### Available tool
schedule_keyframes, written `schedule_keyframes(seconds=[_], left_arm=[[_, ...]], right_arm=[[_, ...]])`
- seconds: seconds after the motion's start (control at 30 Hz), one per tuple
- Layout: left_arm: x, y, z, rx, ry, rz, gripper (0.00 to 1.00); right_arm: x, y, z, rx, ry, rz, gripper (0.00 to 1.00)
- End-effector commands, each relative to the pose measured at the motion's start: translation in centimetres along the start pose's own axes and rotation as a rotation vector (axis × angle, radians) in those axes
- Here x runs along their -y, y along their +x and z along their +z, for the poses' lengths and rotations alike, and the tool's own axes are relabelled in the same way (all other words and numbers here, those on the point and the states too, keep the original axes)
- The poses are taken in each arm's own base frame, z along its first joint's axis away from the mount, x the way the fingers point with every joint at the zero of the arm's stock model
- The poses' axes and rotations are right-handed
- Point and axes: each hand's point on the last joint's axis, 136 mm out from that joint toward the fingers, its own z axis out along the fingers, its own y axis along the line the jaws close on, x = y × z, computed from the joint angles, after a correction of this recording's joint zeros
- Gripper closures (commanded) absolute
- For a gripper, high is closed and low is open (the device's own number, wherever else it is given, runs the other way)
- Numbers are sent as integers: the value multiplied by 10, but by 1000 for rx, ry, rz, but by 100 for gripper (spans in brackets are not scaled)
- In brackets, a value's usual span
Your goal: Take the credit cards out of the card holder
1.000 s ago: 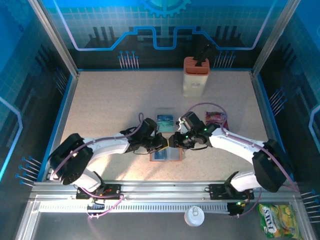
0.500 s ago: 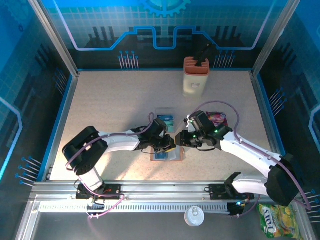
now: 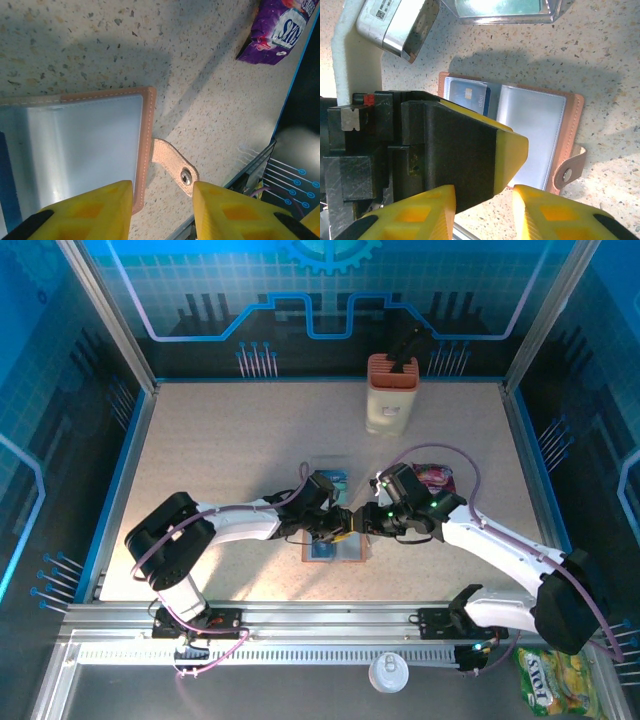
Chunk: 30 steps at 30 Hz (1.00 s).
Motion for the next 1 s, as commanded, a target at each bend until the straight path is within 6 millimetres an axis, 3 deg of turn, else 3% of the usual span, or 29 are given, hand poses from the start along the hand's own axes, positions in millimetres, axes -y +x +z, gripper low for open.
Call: schedule_keyframes(seconds=[0.0,0.27,0.5,0.8,0.93,0.97], left_arm=[[3,-1,-8,11,15,15,63],[-21,-9,-35,67,-31,-5,66],[-51,-12,-54,115,-87,-41,76],[-79,-10,-67,142,-178,-40,82],[-90,-8,-67,135,-206,-48,84],[-92,-8,-66,132,-208,-50,85]], right_arm=[[3,1,-1,-9,0,10,63],[-7,1,11,-40,-45,15,63],[-18,3,29,-85,-62,2,64],[-31,5,52,-144,-70,-24,64],[-29,10,62,-177,-60,-23,64],[-37,4,61,-165,-75,-34,64]])
